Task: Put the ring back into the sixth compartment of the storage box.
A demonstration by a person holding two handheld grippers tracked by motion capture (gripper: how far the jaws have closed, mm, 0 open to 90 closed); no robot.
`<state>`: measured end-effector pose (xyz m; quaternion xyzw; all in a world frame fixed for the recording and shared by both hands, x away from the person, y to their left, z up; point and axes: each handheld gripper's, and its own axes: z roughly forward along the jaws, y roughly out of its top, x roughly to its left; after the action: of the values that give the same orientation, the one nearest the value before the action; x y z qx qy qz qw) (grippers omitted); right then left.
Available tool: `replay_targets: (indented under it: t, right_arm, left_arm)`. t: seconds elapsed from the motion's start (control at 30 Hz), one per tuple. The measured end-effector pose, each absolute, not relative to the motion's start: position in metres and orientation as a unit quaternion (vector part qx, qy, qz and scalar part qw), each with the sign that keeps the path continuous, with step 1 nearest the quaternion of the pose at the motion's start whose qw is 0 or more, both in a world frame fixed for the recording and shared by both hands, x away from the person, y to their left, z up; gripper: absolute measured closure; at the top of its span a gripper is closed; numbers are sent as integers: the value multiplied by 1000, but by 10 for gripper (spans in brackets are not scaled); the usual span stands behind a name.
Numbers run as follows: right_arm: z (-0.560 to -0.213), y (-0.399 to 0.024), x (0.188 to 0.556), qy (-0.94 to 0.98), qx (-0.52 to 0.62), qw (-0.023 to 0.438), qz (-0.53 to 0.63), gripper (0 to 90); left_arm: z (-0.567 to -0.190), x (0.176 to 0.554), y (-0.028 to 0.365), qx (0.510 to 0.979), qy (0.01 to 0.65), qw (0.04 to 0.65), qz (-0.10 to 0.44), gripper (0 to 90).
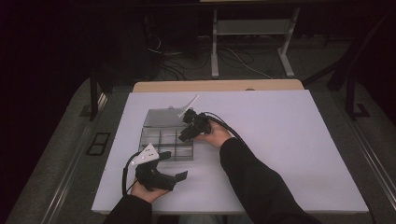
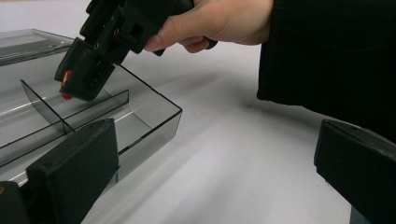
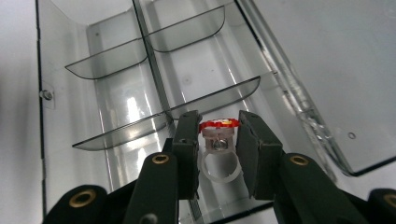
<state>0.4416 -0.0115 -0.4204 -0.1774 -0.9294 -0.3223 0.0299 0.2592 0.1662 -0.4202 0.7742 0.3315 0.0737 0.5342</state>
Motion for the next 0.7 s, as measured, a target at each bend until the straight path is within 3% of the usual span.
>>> replay_targets:
  t: [0.7]
  right_arm:
    - [-391,-31,427,-921,-201,12,-335,475]
  left_arm:
    - [-421,258,165,774,333,534,72,0]
